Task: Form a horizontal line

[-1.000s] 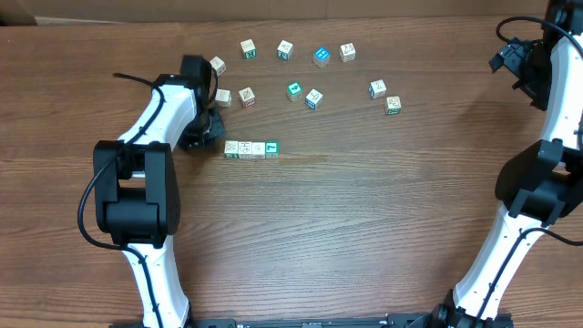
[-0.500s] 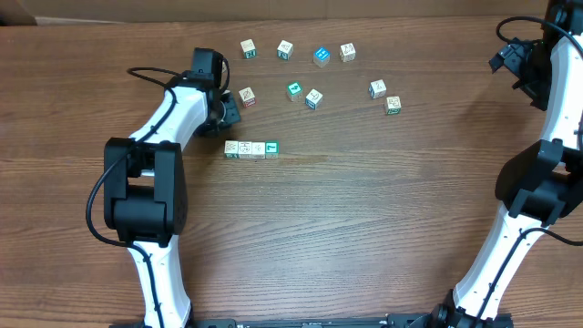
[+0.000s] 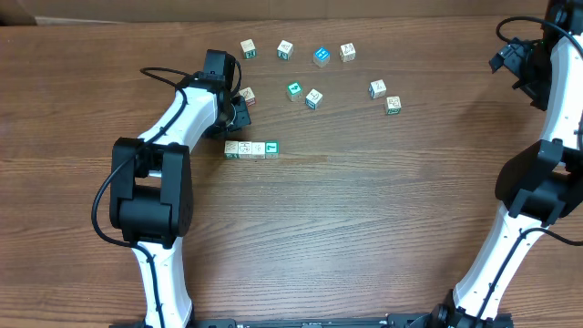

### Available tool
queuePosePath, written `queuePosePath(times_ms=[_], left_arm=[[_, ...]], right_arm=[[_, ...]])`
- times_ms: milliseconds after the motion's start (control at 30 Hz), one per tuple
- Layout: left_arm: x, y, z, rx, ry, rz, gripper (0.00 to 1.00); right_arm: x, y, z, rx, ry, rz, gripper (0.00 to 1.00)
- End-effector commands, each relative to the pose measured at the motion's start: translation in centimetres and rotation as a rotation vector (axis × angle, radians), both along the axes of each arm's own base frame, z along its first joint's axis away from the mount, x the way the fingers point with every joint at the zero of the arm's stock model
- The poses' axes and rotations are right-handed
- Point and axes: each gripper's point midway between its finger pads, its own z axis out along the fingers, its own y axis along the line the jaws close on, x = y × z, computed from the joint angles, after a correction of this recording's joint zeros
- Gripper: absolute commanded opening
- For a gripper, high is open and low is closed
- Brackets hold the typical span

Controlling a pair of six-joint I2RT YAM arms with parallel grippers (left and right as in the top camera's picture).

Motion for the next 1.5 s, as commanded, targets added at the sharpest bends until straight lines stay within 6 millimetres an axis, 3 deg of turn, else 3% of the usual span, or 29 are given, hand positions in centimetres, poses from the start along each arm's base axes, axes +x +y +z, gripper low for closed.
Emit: queuePosePath(times_ms=[0,333,1467], left_arm=[[-1.7,-0.1,-1.9,0.001,0.077,-0.011,0.04],[-3.2,0.2,-2.2,0.012,0.140,-0.011,0.04],[-4.8,0.3,-2.3,0.016,0.204,0.003,0.04]], right_arm=[[-0.1,-0.2,0.7,-0.008,-0.013,-0.001,1.00],[-0.1,-0.2,0.7,-0.008,-0.013,0.000,1.00],[-0.1,-0.2,0.7,-0.007,-0.013,0.000,1.00]])
